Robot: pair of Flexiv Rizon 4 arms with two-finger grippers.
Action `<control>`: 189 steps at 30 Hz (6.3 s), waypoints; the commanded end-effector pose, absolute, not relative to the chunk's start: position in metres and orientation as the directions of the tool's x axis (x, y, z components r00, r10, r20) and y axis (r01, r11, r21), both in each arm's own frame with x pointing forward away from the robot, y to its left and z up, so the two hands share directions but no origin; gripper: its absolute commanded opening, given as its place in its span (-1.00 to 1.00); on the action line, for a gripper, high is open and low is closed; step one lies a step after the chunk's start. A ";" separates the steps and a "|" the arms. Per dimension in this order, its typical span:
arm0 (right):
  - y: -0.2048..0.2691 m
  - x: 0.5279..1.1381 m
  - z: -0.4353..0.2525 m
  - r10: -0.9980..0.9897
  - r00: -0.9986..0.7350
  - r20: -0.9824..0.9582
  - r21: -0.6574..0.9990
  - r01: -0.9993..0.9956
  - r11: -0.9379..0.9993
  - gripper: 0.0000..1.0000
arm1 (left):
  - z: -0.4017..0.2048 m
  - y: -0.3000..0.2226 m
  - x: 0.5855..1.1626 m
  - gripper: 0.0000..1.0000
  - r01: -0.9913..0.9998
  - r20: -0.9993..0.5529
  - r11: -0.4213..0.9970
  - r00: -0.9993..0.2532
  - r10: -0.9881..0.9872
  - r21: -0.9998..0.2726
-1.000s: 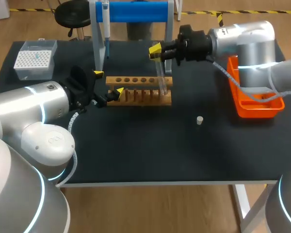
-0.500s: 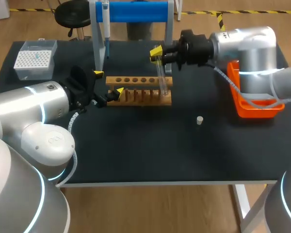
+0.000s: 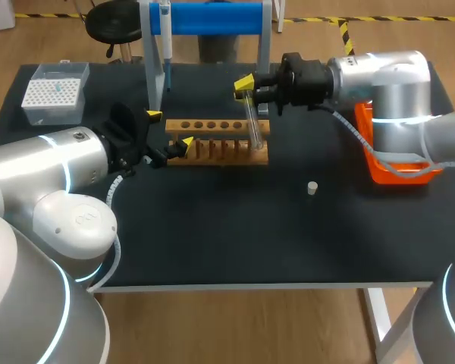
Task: Invert the test tube, pick up the pipette, mount the tip to pipette, aspirate from beaker and dispense into the tube, eject the tip, return the pipette, and cap with the stopper.
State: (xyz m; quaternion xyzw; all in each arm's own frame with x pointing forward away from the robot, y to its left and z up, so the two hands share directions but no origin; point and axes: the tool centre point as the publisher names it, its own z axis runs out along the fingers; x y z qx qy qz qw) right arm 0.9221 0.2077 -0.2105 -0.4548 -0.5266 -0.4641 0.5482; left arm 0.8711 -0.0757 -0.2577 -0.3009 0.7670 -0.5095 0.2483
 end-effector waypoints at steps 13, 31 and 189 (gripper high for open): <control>0.206 0.923 -0.211 -0.032 0.015 0.999 -0.010 0.986 0.164 -1.00 | -0.258 -0.075 0.872 1.00 -0.208 -0.072 0.298 -0.699 -0.712 -0.932; 0.206 0.923 -0.211 -0.032 0.015 0.999 -0.010 0.986 0.164 -1.00 | -0.238 -0.078 0.875 1.00 0.143 -0.304 0.302 -0.742 -0.598 -0.943; 0.206 0.923 -0.211 -0.032 0.015 0.999 -0.010 0.986 0.164 -1.00 | -0.203 -0.241 0.848 -0.17 0.991 -0.998 0.126 0.049 0.039 0.053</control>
